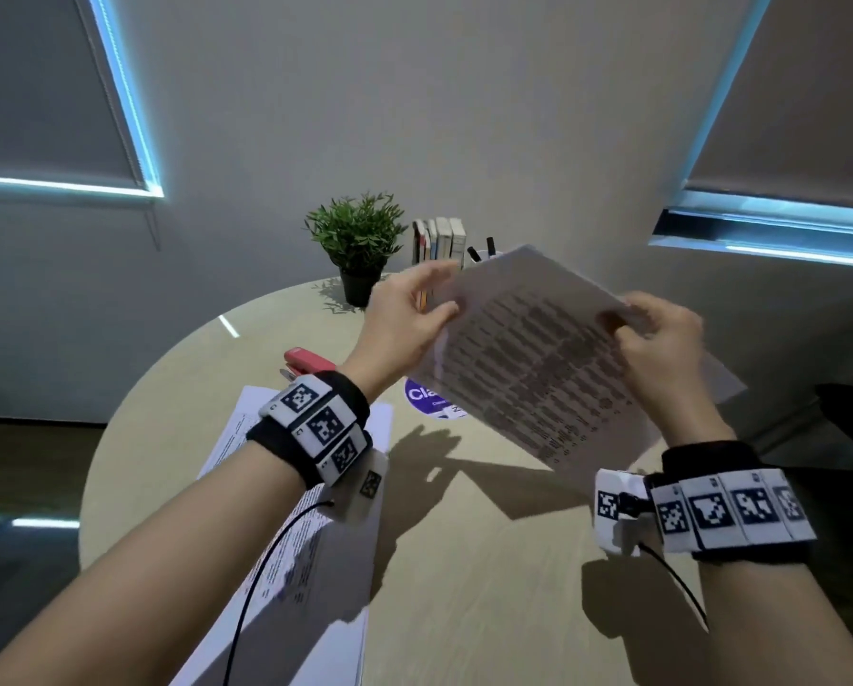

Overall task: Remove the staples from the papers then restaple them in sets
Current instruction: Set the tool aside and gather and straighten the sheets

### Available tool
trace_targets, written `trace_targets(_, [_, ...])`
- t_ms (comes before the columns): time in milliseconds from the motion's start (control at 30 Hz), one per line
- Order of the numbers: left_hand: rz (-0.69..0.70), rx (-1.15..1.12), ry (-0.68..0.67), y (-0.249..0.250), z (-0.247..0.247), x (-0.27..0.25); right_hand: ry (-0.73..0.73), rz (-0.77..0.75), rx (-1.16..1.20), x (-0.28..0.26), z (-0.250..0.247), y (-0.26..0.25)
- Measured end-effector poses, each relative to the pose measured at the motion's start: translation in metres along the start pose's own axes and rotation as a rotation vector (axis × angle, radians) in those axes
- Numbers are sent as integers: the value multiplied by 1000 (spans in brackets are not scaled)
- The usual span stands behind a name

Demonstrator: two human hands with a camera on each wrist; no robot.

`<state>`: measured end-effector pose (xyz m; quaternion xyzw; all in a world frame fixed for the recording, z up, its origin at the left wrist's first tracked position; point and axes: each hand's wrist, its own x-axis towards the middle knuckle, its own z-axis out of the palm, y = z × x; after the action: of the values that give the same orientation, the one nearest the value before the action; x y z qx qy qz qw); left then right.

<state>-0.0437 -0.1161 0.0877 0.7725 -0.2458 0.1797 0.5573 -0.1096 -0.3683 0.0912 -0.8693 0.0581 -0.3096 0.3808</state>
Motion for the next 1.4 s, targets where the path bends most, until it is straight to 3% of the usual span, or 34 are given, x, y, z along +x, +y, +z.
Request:
trace_targets(67, [-103, 28, 85, -6, -15, 1, 71, -14, 175, 0, -4, -12])
trace_targets(167, [-292, -102, -9, -13, -32, -3, 120, -52, 433, -1, 1, -33])
trace_targets(333, [-209, -236, -100, -18, -50, -6, 98, -54, 742, -12, 42, -59])
trace_targets(433, [-153, -212, -4, -15, -48, -9, 128, -53, 751, -17, 53, -56])
trace_targets(633, [-110, -86, 19, -36, -9, -20, 206, 39, 686, -29, 51, -23])
trace_targets(733, [-97, -13, -3, -51, 16, -27, 223, 102, 637, -40, 48, -8])
trace_targets(833, [-132, 76, -79, -63, 37, -39, 149, 242, 601, -56, 54, 11])
trace_targets(900, [-146, 97, -89, -62, 39, -41, 117, 287, 585, -58, 55, 15])
trace_targets(1033, [-129, 148, -61, -44, 7, -18, 124, 232, 598, -40, 54, -4])
trace_targets(1133, [-159, 196, 0, -28, -38, 1, 17, 272, 646, -29, 64, -23])
trace_targets(1200, [-258, 235, 4, -21, -73, 5, -112, 291, 599, -31, 78, -34])
trace_targets(1400, [-689, 457, -286, -30, -151, -24, -527, 411, 352, -68, 131, -49])
